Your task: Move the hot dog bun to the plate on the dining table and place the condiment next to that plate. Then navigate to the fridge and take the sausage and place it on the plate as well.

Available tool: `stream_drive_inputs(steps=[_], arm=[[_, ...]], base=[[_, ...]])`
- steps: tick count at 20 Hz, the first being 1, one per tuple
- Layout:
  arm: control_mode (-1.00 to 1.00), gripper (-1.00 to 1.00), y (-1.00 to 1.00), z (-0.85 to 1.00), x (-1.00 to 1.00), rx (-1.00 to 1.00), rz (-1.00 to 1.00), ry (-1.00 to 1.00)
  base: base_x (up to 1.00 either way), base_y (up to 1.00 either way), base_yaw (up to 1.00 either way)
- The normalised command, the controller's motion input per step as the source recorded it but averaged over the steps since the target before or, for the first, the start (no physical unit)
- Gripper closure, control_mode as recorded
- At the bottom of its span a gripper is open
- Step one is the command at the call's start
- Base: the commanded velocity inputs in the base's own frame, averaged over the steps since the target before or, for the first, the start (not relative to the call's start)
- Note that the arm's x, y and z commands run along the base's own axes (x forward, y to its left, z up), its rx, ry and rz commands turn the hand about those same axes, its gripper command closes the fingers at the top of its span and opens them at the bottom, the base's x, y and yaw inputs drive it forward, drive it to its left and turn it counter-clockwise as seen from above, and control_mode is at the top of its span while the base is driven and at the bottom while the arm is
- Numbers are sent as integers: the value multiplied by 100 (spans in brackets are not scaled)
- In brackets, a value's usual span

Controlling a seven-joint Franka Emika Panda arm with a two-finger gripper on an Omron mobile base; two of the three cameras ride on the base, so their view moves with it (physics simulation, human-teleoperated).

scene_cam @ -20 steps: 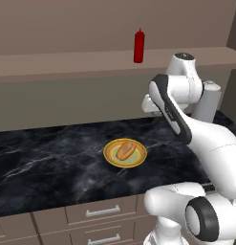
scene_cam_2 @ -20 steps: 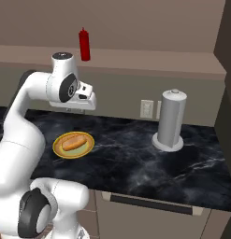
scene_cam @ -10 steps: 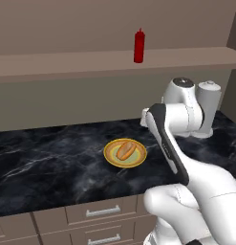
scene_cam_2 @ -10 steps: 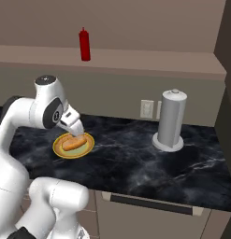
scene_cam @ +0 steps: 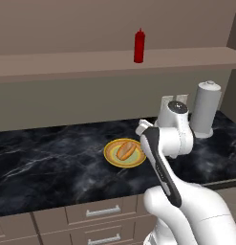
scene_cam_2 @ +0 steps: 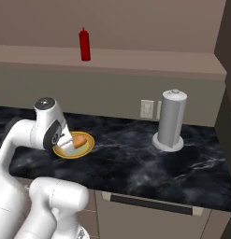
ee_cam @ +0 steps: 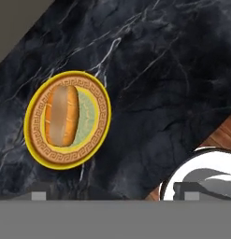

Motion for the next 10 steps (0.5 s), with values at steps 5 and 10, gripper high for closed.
stream_drive_inputs(steps=[5, 10], arm=[[-100, -100, 10, -13, 40, 16, -7, 0], [-100, -100, 11, -1, 47, 7, -4, 3]], base=[[0, 0, 0], [0, 0, 0]])
